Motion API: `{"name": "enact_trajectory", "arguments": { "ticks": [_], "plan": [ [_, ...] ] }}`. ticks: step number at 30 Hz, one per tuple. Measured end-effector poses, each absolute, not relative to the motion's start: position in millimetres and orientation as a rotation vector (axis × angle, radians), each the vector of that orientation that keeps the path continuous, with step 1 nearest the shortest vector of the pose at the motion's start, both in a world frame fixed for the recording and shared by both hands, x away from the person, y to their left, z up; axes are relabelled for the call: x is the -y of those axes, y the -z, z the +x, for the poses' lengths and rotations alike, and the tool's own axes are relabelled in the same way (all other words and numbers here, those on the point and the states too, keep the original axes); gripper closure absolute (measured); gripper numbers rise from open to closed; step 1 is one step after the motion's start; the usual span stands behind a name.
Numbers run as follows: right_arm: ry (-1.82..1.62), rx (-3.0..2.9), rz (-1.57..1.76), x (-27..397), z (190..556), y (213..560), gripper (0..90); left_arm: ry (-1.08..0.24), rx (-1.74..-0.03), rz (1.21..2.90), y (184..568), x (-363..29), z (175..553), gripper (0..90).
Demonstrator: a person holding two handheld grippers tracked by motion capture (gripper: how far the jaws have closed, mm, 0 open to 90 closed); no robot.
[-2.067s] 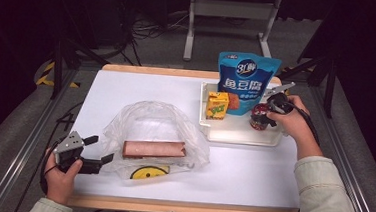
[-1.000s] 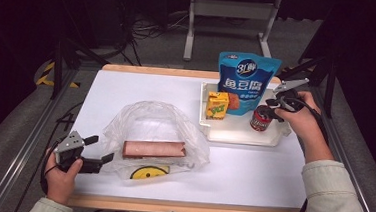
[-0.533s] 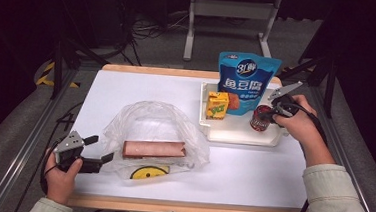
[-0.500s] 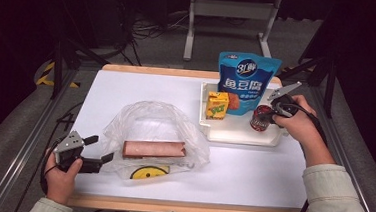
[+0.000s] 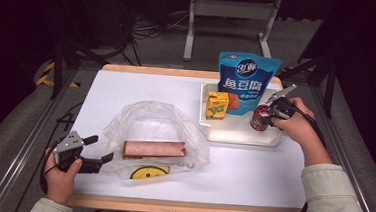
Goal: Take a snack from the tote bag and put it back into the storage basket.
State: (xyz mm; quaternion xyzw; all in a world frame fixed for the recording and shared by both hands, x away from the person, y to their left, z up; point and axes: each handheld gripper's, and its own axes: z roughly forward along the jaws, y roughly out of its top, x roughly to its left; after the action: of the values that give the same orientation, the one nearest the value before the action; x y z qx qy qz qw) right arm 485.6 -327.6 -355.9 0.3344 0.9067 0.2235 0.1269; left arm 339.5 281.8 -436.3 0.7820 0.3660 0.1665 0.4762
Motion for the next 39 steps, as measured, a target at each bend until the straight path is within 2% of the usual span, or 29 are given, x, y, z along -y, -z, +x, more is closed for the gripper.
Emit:
{"name": "enact_trajectory", "arguments": {
  "ticks": [30, 39],
  "plan": [
    [-0.628, -2.508, 1.057, 337, 504, 366, 90.0, -0.41, -0.889, 1.912, 436, -282, 339, 10.9],
    [-0.734, -2.496, 1.03, 336, 496, 354, 84.7, -0.408, -0.892, 1.909, 436, -282, 339, 10.2]
  ]
}}
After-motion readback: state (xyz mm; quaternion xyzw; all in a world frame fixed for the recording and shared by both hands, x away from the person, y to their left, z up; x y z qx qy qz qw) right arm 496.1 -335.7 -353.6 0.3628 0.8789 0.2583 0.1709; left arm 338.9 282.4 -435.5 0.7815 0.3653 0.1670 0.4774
